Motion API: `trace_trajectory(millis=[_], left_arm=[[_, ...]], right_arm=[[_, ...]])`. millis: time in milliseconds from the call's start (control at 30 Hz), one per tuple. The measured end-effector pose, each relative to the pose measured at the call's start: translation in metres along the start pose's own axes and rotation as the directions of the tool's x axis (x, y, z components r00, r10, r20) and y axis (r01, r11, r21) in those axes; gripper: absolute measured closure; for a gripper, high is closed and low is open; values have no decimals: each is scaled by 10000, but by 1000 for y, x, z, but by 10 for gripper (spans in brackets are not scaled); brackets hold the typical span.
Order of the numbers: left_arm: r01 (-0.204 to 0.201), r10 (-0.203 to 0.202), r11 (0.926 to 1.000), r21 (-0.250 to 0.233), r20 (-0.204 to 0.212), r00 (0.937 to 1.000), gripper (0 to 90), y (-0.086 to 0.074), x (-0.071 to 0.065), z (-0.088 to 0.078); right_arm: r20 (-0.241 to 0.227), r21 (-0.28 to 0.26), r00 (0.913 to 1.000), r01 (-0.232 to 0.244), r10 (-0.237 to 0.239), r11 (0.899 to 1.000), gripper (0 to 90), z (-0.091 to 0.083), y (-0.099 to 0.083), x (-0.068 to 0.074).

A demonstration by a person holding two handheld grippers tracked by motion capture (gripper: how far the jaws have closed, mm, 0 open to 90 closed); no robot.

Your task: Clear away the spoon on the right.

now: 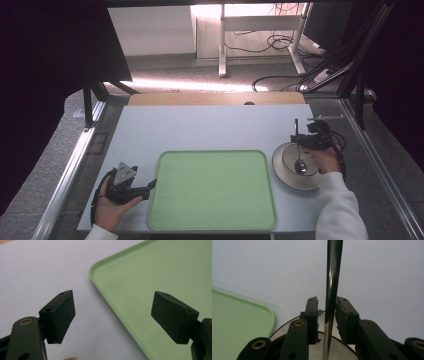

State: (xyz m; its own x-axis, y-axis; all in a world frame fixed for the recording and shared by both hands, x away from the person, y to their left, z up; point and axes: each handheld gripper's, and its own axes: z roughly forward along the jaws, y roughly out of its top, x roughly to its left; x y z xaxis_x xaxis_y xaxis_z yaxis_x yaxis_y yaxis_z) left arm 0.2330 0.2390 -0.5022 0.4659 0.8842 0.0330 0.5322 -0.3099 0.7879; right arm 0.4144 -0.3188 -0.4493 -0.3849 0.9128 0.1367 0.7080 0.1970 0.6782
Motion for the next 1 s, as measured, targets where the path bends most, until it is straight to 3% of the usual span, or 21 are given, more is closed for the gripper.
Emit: trace_trajectory(millis=[200, 533, 833, 1000], left_arm=[[19, -19, 10000, -14, 7, 10000, 193, 0, 0, 0], [20, -20, 10000, -37, 9, 10000, 193, 0, 1, 0], [-3, 3, 10000, -35, 6, 10000, 193, 0, 1, -1], [-8, 8, 10000, -22, 10, 10000, 193, 0, 2, -1]], right_arm=[[-119, 62, 9998, -127, 128, 9999, 826, 1, 0, -1], [-168, 39, 9998, -86, 86, 10000, 845, -2, 1, 0], [-468, -660, 9988, 132, -163, 9977, 891, -22, 5, -1], [-488, -1544, 9980, 319, -398, 9875, 891, -50, 12, 4]])
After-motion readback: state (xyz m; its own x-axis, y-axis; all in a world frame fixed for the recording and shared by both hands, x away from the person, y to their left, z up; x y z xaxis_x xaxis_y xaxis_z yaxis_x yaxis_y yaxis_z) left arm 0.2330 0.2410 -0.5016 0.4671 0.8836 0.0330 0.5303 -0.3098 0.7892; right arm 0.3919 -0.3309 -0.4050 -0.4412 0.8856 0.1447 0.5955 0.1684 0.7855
